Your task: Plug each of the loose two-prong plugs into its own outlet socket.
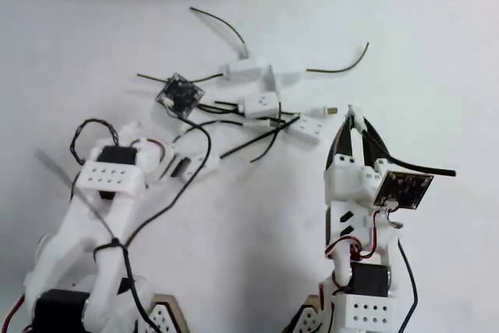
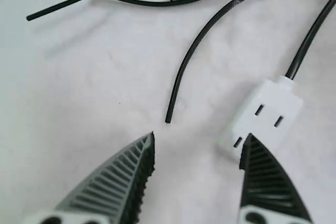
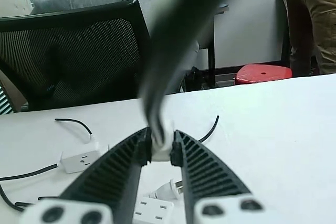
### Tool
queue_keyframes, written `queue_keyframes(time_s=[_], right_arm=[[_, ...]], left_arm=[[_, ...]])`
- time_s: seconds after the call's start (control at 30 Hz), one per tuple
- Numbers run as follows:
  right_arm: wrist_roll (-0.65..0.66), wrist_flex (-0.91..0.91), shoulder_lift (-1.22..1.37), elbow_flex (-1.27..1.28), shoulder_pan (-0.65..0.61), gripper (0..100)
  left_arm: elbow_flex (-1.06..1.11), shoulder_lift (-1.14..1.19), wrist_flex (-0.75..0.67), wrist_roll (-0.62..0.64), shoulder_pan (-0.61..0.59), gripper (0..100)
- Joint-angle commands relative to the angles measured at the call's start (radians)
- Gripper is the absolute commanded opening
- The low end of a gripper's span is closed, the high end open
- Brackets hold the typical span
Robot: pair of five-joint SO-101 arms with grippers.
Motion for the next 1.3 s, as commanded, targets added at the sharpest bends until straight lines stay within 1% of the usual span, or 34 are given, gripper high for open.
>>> queue_keyframes(time_s=[0.0, 0.1, 0.2, 0.3, 0.37, 0.4, 0.53, 0.73, 0.8, 0.87, 0.97, 1.07, 1.27], right_arm=[[0.017, 0.038, -0.013, -0.005, -0.047, 1.9], [0.057, 0.168, -0.013, -0.083, -0.125, 1.9], [0.068, 0.298, -0.013, -0.172, -0.217, 1.9], [0.084, 0.354, 0.025, -0.232, -0.306, 1.9], [0.14, 0.352, 0.084, -0.261, -0.367, 1.9], [0.157, 0.352, 0.124, -0.281, -0.397, 1.9], [0.161, 0.36, 0.332, -0.405, -0.501, 1.9], [0.158, 0.36, 0.693, -0.605, -0.654, 1.9], [0.147, 0.358, 0.8, -0.667, -0.693, 1.9], [0.092, 0.357, 0.9, -0.726, -0.727, 1.9], [0.011, 0.354, 1.04, -0.798, -0.773, 1.9], [-0.025, 0.343, 1.161, -0.842, -0.796, 1.9], [-0.048, 0.182, 1.34, -0.856, -0.805, 1.9]], left_arm=[[-0.12, -0.174, 0.201, 0.0, -0.004, 27], [-0.109, -0.314, 0.267, 0.002, -0.004, 27], [-0.04, -0.452, 0.288, 0.002, -0.012, 27], [0.057, -0.573, 0.319, 0.011, -0.033, 27], [0.12, -0.638, 0.327, 0.023, -0.082, 26], [0.153, -0.667, 0.316, 0.049, -0.12, 26], [0.288, -0.773, 0.235, 0.124, -0.283, 26], [0.476, -0.881, 0.103, 0.196, -0.418, 26], [0.497, -0.911, 0.084, 0.213, -0.446, 26], [0.502, -0.937, 0.095, 0.23, -0.467, 26], [0.503, -0.961, 0.118, 0.239, -0.47, 26], [0.503, -0.964, 0.123, 0.241, -0.47, 26], [0.505, -0.966, 0.123, 0.239, -0.47, 26]])
